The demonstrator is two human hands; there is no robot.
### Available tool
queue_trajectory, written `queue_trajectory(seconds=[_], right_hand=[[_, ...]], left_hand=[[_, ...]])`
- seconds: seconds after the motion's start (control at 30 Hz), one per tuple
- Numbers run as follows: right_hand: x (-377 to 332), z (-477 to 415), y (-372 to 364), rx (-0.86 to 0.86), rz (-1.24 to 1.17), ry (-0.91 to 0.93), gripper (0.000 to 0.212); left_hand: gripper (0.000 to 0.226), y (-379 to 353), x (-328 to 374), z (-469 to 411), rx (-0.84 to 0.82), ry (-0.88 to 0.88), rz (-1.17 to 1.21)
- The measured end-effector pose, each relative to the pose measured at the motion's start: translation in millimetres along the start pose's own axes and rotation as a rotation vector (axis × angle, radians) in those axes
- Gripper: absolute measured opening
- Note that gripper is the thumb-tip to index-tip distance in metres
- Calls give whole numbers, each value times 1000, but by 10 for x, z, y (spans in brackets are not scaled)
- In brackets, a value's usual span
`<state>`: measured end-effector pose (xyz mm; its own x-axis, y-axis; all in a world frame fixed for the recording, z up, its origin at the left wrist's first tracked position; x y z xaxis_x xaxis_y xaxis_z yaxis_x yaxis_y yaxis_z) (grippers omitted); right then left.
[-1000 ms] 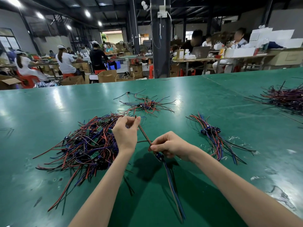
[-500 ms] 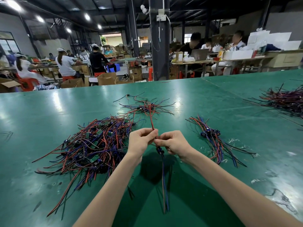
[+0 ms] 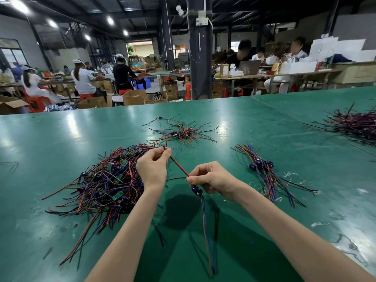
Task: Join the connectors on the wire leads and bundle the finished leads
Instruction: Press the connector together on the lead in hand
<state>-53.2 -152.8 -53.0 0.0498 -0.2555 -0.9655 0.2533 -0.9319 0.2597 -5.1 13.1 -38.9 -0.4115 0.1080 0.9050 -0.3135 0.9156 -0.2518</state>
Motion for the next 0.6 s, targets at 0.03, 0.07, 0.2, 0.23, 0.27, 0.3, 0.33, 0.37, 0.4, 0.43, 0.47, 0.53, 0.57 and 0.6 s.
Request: queue_trajectory(seconds=[0.03, 0.07, 0.2, 0.23, 0.27, 0.3, 0.33, 0.37, 0.4, 0.43, 0.47, 0.53, 0.57, 0.6], right_hand=[[-3, 4, -5, -11, 12, 2, 15], [-4, 5, -10, -17, 22, 3, 16], [19, 7, 12, -11, 46, -10, 17], [31, 4, 31, -1, 51, -17, 16], [42, 1, 52, 9, 57, -22, 16], [52, -1, 69, 18, 65, -27, 16], [60, -6, 79, 25, 73, -32, 15], [68, -10, 87, 30, 82, -36, 15], [76, -12, 91, 36, 93, -42, 15], [81, -15, 96, 42, 109, -48, 15], [85, -18, 97, 47, 128, -55, 15], [90, -26, 104, 63, 151, -66, 15], [93, -29, 110, 74, 155, -71, 15], [97, -30, 115, 82, 156, -77, 15]], left_hand=[[6, 27, 13, -10, 6, -21, -30], [7, 41, 33, -5, 0, -54, -69], [5, 14, 132, 61, -38, -208, -197], [5, 7, 132, 58, -38, -179, -178], [6, -1, 121, 51, -30, -113, -127], [8, -7, 102, 45, -15, -26, -55], [10, -14, 83, 42, 3, 62, 20], [11, -22, 67, 46, 18, 140, 86], [12, -33, 58, 57, 24, 208, 149], [13, -47, 57, 70, 26, 269, 218], [15, -57, 55, 80, 33, 332, 293], [17, -79, 40, 97, 46, 499, 446], [18, -97, 28, 116, 34, 596, 508], [19, -125, 24, 136, 5, 682, 565]])
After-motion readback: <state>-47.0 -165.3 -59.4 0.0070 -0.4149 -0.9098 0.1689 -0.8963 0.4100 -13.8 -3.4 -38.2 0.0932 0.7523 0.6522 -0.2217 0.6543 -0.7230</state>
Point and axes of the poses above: each hand's wrist, its own z-axis away from the middle knuckle, its own y-axis out of the back of the hand, x = y × z, the point moved 4 cm from there along -z, towards the middle knuckle, and after that the axes turned 12 degrees about z, right-handed, at the moved point
